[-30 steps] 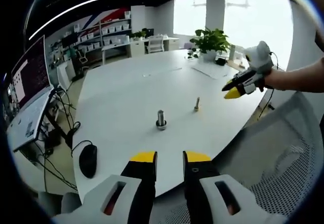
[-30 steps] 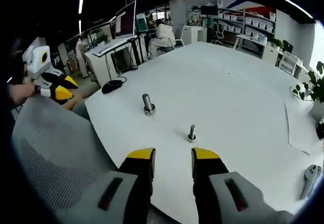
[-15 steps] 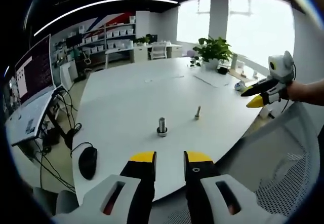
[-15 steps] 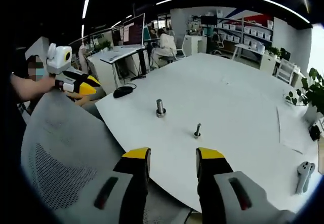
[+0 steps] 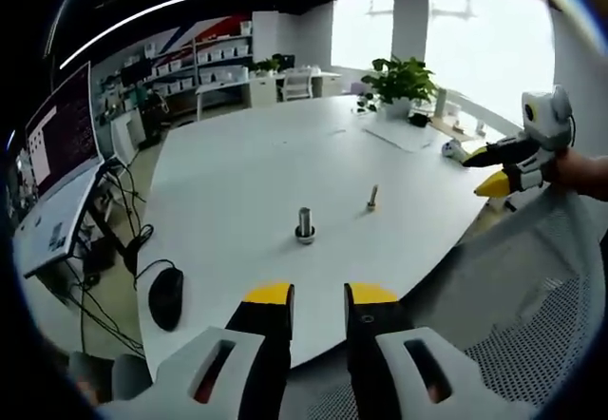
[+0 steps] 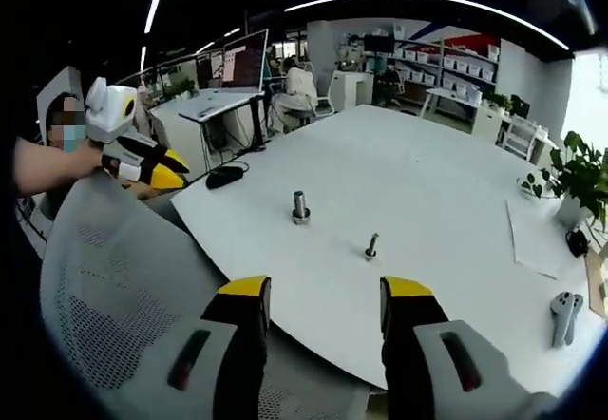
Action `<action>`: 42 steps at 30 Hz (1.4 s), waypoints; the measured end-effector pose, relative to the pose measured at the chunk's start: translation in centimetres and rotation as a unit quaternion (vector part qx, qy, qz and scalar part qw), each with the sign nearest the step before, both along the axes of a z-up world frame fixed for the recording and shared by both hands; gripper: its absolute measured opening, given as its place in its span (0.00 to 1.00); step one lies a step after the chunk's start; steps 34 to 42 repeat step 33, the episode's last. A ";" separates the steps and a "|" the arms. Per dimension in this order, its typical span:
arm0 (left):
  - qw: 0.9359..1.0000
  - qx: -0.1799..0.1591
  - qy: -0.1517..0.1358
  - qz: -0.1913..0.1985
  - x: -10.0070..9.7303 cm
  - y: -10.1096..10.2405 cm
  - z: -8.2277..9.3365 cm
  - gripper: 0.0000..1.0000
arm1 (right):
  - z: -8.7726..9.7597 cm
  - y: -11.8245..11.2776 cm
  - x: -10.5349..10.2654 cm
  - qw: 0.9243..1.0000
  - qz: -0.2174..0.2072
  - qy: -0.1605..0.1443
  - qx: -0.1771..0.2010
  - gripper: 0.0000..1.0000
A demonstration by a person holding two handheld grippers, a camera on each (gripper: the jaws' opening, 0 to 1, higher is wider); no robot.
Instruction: Place the washer onto the threaded stud by aligning its center hole with the stud, sliding it down to the base, and recovering from edge contact or off-axis alignment until the washer reaches the visible bottom stop.
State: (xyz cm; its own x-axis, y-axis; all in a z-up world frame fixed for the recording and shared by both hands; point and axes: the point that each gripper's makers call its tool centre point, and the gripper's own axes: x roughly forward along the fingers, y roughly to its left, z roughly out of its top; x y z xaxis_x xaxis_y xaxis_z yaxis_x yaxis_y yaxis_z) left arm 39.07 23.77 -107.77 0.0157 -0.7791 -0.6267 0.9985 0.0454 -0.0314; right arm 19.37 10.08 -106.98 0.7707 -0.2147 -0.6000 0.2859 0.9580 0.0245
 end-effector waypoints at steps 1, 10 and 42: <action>1.000 0.002 -0.003 0.000 0.0 0.0 0.0 0.19 | 0.0 0.0 -0.1 1.000 -0.001 -0.001 -0.001 0.49; 1.000 -0.006 -0.002 0.014 0.3 0.0 0.3 0.18 | -0.6 0.1 -0.1 1.000 0.001 -0.001 0.002 0.48; 1.000 -0.002 -0.005 -0.010 -0.6 0.1 0.2 0.16 | -1.5 0.1 -1.3 0.999 -0.010 0.048 -0.016 0.46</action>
